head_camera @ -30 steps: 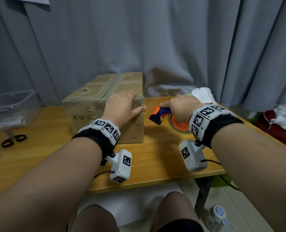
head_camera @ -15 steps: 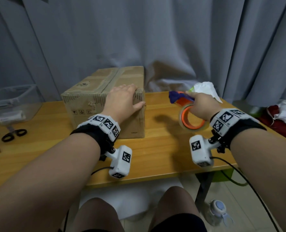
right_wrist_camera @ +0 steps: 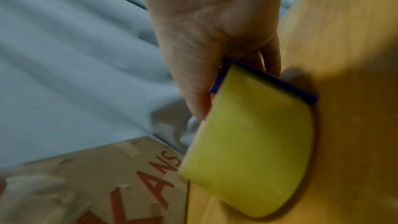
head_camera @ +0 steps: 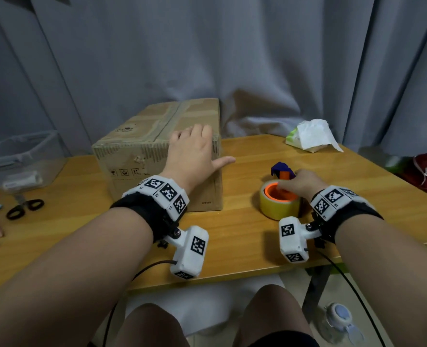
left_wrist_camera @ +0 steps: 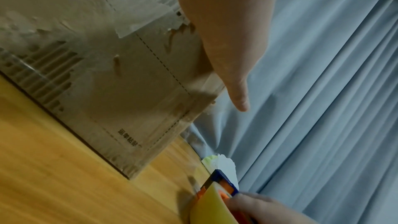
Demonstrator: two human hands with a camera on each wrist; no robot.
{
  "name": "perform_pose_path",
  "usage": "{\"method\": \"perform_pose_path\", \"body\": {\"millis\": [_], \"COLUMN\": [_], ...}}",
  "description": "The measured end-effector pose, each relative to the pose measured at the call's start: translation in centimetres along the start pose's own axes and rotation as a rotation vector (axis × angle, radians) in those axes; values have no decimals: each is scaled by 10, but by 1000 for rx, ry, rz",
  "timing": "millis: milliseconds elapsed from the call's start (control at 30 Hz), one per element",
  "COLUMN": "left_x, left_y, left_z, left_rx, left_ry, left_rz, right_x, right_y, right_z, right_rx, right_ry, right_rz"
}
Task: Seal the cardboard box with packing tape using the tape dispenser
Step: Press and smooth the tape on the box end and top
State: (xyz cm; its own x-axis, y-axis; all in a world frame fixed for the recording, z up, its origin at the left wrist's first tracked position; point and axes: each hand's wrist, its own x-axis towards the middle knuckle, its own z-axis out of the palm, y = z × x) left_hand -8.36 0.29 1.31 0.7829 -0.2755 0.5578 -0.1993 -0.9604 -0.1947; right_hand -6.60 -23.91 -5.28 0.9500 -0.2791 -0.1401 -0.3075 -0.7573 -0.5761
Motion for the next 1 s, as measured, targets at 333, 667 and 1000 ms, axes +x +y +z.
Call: {"method": "perform_pose_path", "body": {"millis": [333,667,1000], "left_x": [-8,-54,-64], "left_y": [-59,-190,-164], "left_z": [-26,-27,-10], "left_rx": [-178,-193,-451], "left_ry": [-130,-284,-16], "left_rz": [93,-225,-228], "right_x": [-46,-89,-59], "right_y": [-101,-209,-193], "right_z": [-7,47,24], "right_rx": [158,-431,-611], "right_ry": [404,266,399], "right_rz": [-840,-1079,-1198]}}
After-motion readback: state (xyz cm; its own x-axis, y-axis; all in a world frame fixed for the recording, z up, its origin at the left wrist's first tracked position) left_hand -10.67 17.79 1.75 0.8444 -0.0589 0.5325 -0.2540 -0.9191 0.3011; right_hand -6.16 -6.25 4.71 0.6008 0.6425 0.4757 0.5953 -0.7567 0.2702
